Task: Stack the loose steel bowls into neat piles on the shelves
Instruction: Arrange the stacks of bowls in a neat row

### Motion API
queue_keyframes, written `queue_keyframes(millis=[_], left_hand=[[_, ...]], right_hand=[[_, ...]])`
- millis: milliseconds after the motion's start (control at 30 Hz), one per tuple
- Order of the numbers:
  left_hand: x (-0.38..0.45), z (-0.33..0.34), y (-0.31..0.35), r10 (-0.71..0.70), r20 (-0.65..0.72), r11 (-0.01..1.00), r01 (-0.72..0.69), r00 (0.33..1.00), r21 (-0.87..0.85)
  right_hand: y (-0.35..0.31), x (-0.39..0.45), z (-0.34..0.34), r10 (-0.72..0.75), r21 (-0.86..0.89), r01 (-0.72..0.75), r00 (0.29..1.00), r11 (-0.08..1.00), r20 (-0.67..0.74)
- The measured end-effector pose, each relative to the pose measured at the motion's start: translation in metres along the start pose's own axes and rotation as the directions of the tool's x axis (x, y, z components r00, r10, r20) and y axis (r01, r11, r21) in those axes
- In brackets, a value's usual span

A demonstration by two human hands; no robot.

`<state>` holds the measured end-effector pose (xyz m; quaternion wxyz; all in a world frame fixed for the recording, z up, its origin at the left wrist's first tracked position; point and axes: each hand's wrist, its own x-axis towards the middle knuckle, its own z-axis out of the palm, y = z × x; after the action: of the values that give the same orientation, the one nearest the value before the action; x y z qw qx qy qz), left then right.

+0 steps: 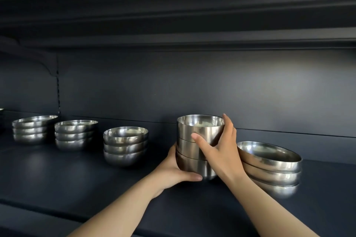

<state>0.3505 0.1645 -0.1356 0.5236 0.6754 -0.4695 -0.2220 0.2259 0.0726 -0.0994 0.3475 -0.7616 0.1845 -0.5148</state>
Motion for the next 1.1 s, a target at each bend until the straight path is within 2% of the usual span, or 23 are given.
queue_keyframes(millis=[567, 800, 1100], left_hand=[[-0.004, -0.003, -0.002, 0.0, -0.032, 1.0, 0.0, 0.999, -0.012], [-0.02, -0.007, 0.006, 0.044, -0.081, 0.996, -0.05, 0.996, -0.079], [-0.069, -0.072, 0.008, 0.098, -0.049, 0.992, -0.101, 0.994, -0.071]], right_hand=[[-0.004, -0.006, 0.0, -0.081, -0.019, 0.081, 0.997, 0.997, -0.013], [-0.034, -0.012, 0.005, -0.16, -0.065, 0.155, 0.985, 0.986, -0.068], [-0.095, -0.048, 0.05, -0.113, -0.059, 0.106, 0.985, 0.993, -0.13]])
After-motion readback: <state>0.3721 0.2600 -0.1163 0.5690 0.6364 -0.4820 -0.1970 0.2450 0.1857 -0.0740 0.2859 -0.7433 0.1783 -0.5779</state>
